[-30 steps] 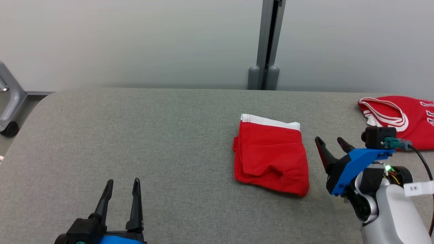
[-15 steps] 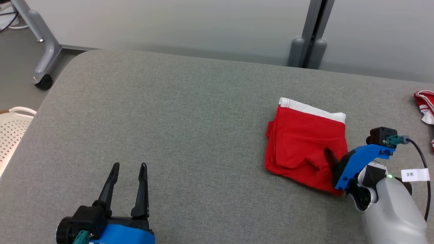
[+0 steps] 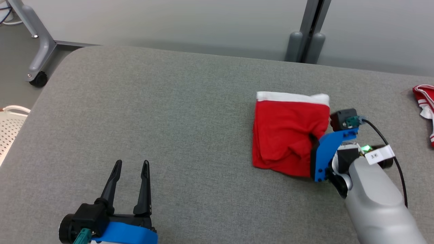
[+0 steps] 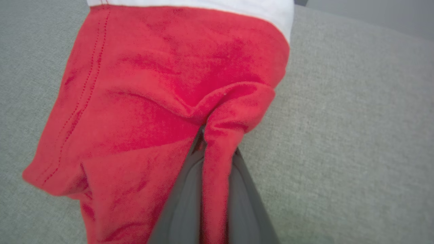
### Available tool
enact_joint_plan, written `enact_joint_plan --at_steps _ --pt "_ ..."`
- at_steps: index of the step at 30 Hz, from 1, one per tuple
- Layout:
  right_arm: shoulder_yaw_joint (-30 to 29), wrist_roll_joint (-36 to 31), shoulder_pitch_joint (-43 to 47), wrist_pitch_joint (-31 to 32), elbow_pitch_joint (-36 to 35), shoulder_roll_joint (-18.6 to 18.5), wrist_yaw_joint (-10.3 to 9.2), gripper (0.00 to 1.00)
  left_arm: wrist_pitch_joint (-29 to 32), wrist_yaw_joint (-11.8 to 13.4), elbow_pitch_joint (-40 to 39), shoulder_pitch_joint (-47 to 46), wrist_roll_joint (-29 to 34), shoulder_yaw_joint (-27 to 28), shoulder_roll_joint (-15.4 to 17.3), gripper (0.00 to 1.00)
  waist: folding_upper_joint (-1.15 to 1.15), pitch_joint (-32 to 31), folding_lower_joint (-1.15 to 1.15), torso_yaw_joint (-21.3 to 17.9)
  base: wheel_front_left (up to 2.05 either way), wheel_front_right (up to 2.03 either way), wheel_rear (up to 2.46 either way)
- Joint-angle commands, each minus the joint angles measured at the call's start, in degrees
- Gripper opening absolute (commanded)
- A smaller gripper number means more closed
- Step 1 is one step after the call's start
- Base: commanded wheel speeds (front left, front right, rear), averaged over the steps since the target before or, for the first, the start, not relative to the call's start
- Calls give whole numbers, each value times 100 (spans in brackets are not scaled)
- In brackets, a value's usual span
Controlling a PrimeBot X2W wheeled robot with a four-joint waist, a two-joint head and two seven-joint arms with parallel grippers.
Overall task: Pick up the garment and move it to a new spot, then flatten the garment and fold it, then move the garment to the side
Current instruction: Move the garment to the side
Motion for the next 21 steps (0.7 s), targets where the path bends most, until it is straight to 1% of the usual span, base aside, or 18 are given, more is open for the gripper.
enact_joint_plan --at_steps 1,5,7,8,11,14,15,17,19,21 --pt "227 -82 -174 -90 -101 -108 3 0 -23 -40 -37 -85 -35 -14 4 100 -1 21 0 -39 0 0 0" --pt "1158 -163 -521 -91 -300 -395 2 0 -22 -41 -89 -156 -66 -57 -28 100 -1 141 0 -186 0 0 0" --pt "1699 -64 -741 -4 -376 -525 2 0 -22 -41 -108 -197 -92 -85 -38 100 -1 233 0 -286 0 0 0" --pt "2071 52 -853 -32 -461 -578 2 0 -22 -31 -130 -230 -111 -103 -45 100 -1 286 0 -345 0 0 0" --pt "2979 362 -1210 -149 -701 -962 0 0 -23 -29 -204 -318 -136 -147 -59 100 -1 437 0 -596 0 0 0" --pt "3717 668 -1596 -310 -881 -1328 0 0 -22 -29 -311 -415 -207 -192 -76 100 -1 578 0 -874 0 0 0" --pt "3903 765 -1760 -403 -938 -1445 0 0 -23 -29 -356 -452 -208 -227 -75 100 -1 632 0 -959 0 0 0" --pt "4089 955 -2016 -516 -930 -1677 0 0 -23 -29 -437 -540 -198 -317 -77 100 -1 737 0 -1101 0 0 0" --pt "4178 1123 -2226 -605 -860 -1856 1 0 -22 -29 -496 -612 -172 -435 -66 100 -1 830 0 -1236 0 0 0" --pt "4133 1239 -2488 -716 -782 -2034 0 0 -22 -29 -567 -693 -144 -523 -22 100 -1 959 0 -1354 0 0 0"
